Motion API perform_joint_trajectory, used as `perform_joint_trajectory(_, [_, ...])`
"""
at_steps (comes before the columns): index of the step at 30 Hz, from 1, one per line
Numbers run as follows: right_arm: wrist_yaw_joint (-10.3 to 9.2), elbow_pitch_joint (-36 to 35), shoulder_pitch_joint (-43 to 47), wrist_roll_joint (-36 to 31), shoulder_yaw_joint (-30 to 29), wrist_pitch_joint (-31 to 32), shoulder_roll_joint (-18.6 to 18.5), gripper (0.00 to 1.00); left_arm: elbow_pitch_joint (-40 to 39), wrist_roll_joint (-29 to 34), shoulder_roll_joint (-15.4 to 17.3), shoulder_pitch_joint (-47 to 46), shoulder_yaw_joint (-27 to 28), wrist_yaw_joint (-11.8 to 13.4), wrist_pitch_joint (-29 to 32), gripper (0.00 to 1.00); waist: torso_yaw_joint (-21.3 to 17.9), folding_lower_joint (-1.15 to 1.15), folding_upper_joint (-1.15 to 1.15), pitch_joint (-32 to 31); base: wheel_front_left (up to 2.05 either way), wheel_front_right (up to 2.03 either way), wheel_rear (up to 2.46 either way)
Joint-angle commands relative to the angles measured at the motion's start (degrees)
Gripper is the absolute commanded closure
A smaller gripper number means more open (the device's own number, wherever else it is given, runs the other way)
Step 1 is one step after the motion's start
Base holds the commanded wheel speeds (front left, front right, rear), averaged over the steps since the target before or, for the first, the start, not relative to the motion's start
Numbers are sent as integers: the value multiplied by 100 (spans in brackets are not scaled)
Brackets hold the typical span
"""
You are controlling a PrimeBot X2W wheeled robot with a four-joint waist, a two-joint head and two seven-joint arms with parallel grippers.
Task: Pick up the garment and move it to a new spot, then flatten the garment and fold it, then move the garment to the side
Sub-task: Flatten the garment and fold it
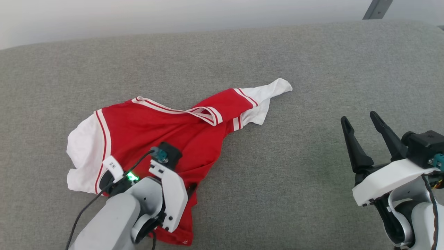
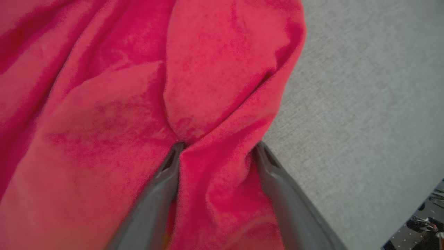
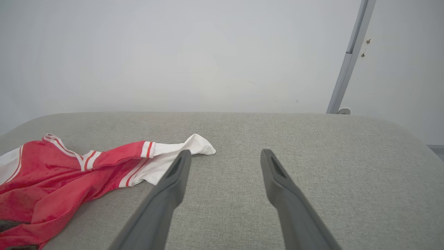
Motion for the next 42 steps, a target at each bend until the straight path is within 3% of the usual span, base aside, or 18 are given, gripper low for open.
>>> perform_joint_trajectory(1, [-2, -39, 33, -33, -19, -38, 21, 0, 178, 144, 5, -49, -79, 68, 78, 0, -26, 0, 0, 20, 0, 0, 0])
perform_joint_trajectory(4, [-2, -51, 25, -2, -30, -43, 81, 0, 554, 287, -94, -121, -290, 77, 278, 0, -57, 0, 0, 43, 0, 0, 0])
perform_joint_trajectory(5, [-2, -51, 13, -8, -38, -48, 84, 0, 639, 366, -111, -158, -374, 69, 319, 39, -63, 0, 0, 49, 0, 0, 0])
perform_joint_trajectory(6, [-2, -52, -7, -7, -55, -60, 93, 0, 722, 318, -161, -156, -419, 34, 359, 89, -66, 0, 0, 55, 0, 0, 0])
perform_joint_trajectory(7, [-1, -48, -23, -16, -63, -61, 98, 0, 791, 244, -204, -144, -438, 22, 400, 100, -64, 0, 0, 57, 0, 0, 0])
perform_joint_trajectory(16, [-1, -45, 90, -76, -275, 4, 101, 0, 375, -354, -262, 209, -631, -165, 944, 100, 67, 0, 0, -88, 0, 0, 0])
perform_joint_trajectory(27, [-2, -252, 261, -43, -479, 285, 157, 0, -1056, -663, -99, 744, -655, 56, 1300, 100, 244, 0, 0, -299, 0, 0, 0])
perform_joint_trajectory(28, [-2, -260, 274, -41, -470, 309, 167, 0, -1106, -636, -96, 770, -654, 62, 1243, 77, 248, 0, 0, -306, 0, 0, 0])
perform_joint_trajectory(29, [-2, -260, 274, -41, -470, 309, 167, 0, -1106, -636, -96, 770, -654, 62, 1243, 77, 248, 0, 0, -306, 0, 0, 0])
perform_joint_trajectory(30, [-2, -258, 286, -36, -447, 314, 167, 0, -1132, -626, -93, 799, -650, 75, 1193, 25, 254, 0, 0, -314, 0, 0, 0])
perform_joint_trajectory(31, [-1, -243, 316, -22, -410, 336, 172, 0, -1157, -645, -83, 834, -632, 93, 1145, 0, 263, 0, 0, -333, 0, 0, 0])
perform_joint_trajectory(35, [-1, -243, 336, -20, -417, 344, 189, 0, -1321, -827, -38, 831, -492, 132, 1148, 0, 296, 0, 0, -358, 0, 0, 0])
perform_joint_trajectory(42, [-2, -215, 371, -13, -467, 274, 244, 0, -1938, -1058, 337, 585, -12, 305, 1380, 0, 341, 0, 0, -368, 0, 0, 0])
